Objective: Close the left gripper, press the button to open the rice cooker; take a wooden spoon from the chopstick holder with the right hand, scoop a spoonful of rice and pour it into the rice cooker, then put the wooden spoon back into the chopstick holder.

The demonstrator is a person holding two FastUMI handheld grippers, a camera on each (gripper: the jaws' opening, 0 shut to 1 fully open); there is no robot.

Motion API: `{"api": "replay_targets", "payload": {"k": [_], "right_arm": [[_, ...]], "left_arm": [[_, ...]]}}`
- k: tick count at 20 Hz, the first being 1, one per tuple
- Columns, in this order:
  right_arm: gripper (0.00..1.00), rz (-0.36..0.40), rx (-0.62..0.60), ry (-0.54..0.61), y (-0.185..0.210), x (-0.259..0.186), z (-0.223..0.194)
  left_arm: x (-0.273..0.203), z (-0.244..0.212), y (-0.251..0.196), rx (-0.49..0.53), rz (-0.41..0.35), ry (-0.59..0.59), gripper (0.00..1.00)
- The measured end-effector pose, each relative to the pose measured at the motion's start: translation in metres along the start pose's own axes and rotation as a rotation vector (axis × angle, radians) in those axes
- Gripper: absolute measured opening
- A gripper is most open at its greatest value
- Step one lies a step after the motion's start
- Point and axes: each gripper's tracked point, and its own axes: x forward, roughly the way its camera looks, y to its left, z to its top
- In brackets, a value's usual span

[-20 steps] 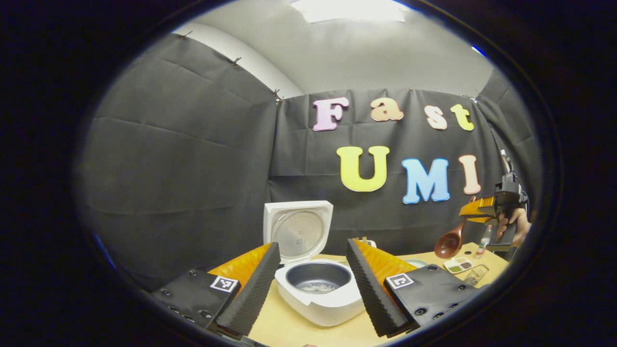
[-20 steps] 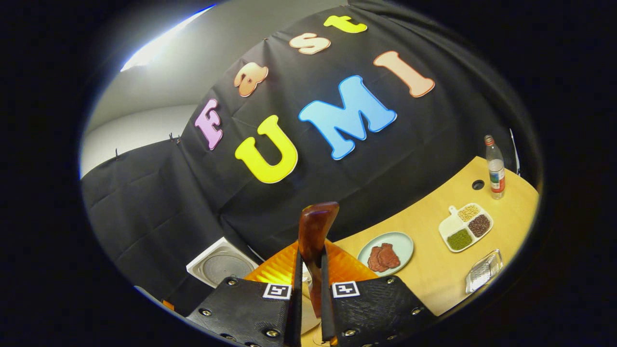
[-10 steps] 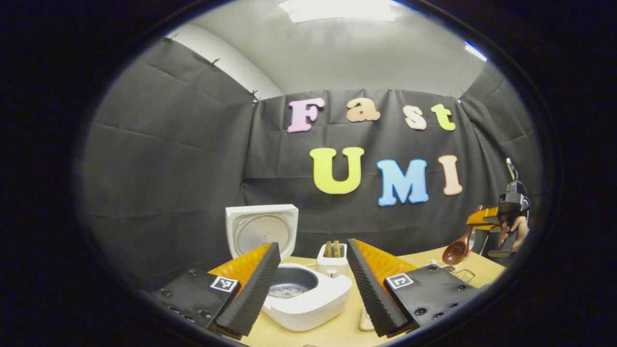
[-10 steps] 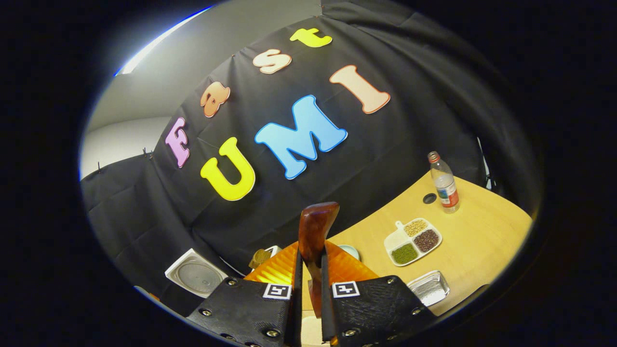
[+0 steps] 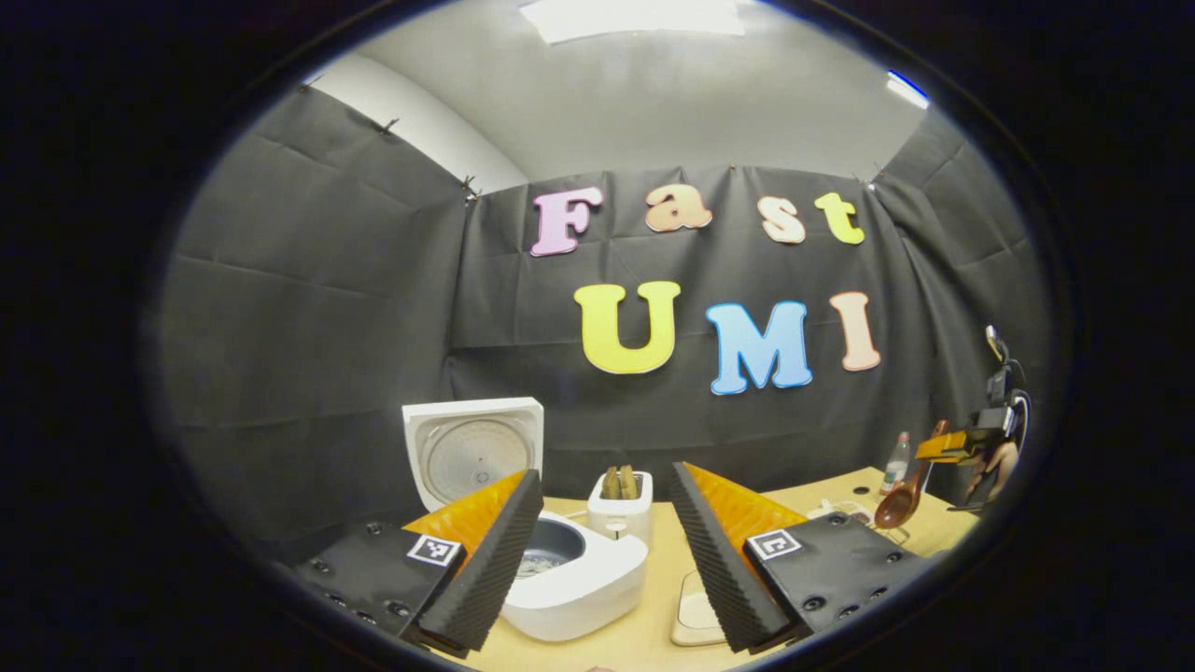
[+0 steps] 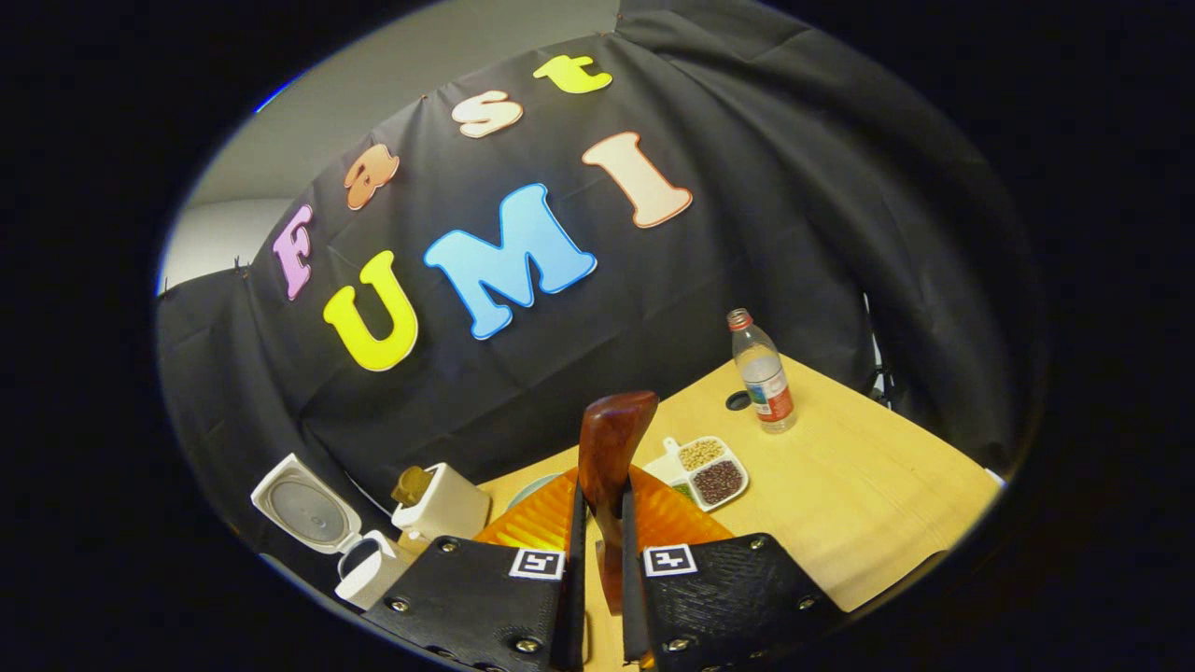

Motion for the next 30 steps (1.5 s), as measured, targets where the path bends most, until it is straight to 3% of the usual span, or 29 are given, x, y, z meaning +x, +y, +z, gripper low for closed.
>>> {"api": "replay_targets", "payload": {"k": [2, 5, 6, 9, 11, 16, 17, 18, 19, 20, 22, 23, 25, 26, 29, 30], "right_arm": [[0.17, -0.016, -0.008, 0.012, -0.011, 0.002, -0.007], [0.16, -0.043, -0.018, 0.036, -0.027, 0.008, -0.024], [0.16, -0.053, -0.021, 0.047, -0.032, 0.011, -0.03], [0.16, -0.059, -0.026, 0.087, -0.04, 0.018, -0.049], [0.17, -0.061, -0.026, 0.104, -0.043, 0.023, -0.059], [0.17, -0.073, -0.034, 0.148, -0.055, 0.031, -0.084], [0.17, -0.079, -0.034, 0.157, -0.058, 0.031, -0.087], [0.17, -0.084, -0.037, 0.164, -0.06, 0.031, -0.09], [0.17, -0.083, -0.04, 0.16, -0.061, 0.031, -0.09], [0.17, -0.086, -0.038, 0.161, -0.062, 0.031, -0.089], [0.18, -0.103, -0.048, 0.149, -0.07, 0.028, -0.085], [0.2, -0.12, -0.059, 0.142, -0.076, 0.026, -0.082], [0.24, -0.136, -0.076, 0.126, -0.079, 0.019, -0.075], [0.41, -0.15, -0.093, 0.117, -0.083, 0.014, -0.07], [0.65, -0.192, -0.173, 0.067, -0.091, -0.001, -0.049], [0.77, -0.208, -0.209, 0.046, -0.092, -0.008, -0.04]], "left_arm": [[0.0, 0.001, -0.006, 0.013, -0.003, 0.004, 1.0], [-0.001, 0.002, -0.012, 0.034, -0.002, 0.009, 1.0], [-0.002, 0.003, -0.013, 0.042, 0.0, 0.008, 0.95], [-0.002, 0.004, -0.016, 0.063, 0.006, 0.014, 1.0], [-0.003, 0.002, -0.018, 0.069, 0.009, 0.018, 0.96], [-0.003, 0.001, -0.022, 0.08, 0.014, 0.02, 1.0], [-0.003, 0.002, -0.023, 0.081, 0.013, 0.02, 0.96], [-0.001, 0.001, -0.023, 0.079, 0.013, 0.019, 1.0], [0.0, 0.002, -0.024, 0.076, 0.011, 0.018, 0.95], [0.0, 0.001, -0.024, 0.073, 0.01, 0.017, 1.0], [0.002, 0.001, -0.028, 0.068, 0.001, 0.016, 0.95], [0.004, 0.0, -0.028, 0.068, -0.003, 0.015, 1.0], [0.007, 0.0, -0.031, 0.062, -0.015, 0.011, 1.0], [0.009, -0.001, -0.032, 0.057, -0.022, 0.009, 0.95], [0.017, -0.002, -0.035, 0.038, -0.044, 0.005, 0.95], [0.019, -0.004, -0.037, 0.03, -0.052, 0.004, 1.0]]}}
